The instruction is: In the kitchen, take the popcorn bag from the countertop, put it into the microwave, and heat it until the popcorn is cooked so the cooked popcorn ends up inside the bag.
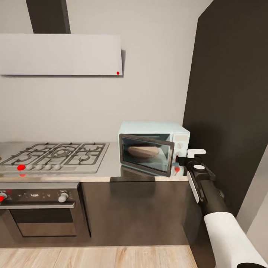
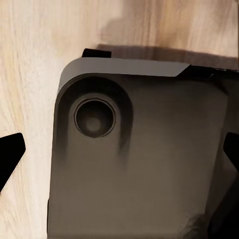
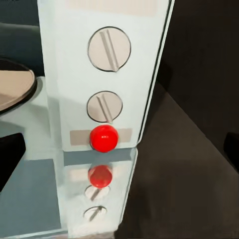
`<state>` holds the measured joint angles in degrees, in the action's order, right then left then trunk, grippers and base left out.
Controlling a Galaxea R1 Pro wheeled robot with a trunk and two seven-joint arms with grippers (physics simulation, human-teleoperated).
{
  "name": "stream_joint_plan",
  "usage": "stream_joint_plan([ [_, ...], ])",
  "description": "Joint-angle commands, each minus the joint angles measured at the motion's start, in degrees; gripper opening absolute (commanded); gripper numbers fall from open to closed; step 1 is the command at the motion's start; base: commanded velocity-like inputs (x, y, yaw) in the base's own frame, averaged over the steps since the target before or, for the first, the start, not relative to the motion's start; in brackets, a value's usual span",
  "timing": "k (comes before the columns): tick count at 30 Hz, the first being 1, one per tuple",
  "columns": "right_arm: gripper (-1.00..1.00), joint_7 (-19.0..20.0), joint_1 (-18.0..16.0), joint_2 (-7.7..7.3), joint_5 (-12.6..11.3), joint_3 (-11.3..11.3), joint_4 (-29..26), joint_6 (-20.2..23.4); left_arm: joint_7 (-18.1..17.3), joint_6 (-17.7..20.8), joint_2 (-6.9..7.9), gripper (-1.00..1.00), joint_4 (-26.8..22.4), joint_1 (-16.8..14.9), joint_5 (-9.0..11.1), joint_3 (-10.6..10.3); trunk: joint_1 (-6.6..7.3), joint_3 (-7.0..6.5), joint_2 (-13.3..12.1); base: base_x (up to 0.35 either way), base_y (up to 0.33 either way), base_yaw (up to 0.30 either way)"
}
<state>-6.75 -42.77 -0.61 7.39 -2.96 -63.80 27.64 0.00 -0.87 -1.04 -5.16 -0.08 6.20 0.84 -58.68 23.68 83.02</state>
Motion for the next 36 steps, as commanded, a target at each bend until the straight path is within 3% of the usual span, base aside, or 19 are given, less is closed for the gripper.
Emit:
stream_joint_plan([
  [1,1.00,0.1,0.0,0.04,0.6,0.1,-0.1,0.4,0.0,-0.1,-0.01,1.00,0.0,0.0,0.6,0.0,-0.03,0.06,0.0,0.317,0.000,0.000],
  [10,1.00,0.2,0.0,1.39,1.0,0.2,-0.3,0.4,0.1,-0.1,-0.01,1.00,0.0,0.0,0.9,0.2,-0.03,0.06,0.0,0.035,0.000,0.000],
  [14,1.00,0.2,0.0,1.49,1.8,0.1,-0.3,0.4,0.0,-0.1,0.07,1.00,0.0,0.0,2.2,0.1,-0.03,0.06,0.0,0.083,-0.061,0.000],
  [27,1.00,0.6,0.0,1.46,0.6,0.2,-0.3,0.4,0.0,-0.1,0.07,1.00,0.0,0.0,2.2,0.1,-0.03,0.06,0.0,0.133,-0.092,0.000],
  [30,1.00,5.0,0.0,1.47,0.3,0.2,-0.1,0.4,0.0,-0.1,0.07,1.00,0.0,0.0,2.2,0.1,-0.03,0.06,0.0,0.003,-0.001,0.000],
  [33,1.00,11.9,0.0,1.35,0.3,0.2,-0.1,0.3,0.0,-0.1,0.07,1.00,0.0,0.0,2.2,0.1,-0.03,0.06,0.0,0.000,0.000,0.000],
  [36,1.00,13.7,0.0,1.32,0.3,0.1,0.0,0.3,0.0,-0.1,0.07,1.00,0.0,0.0,2.2,0.1,-0.03,0.06,0.0,0.000,0.000,0.000],
])
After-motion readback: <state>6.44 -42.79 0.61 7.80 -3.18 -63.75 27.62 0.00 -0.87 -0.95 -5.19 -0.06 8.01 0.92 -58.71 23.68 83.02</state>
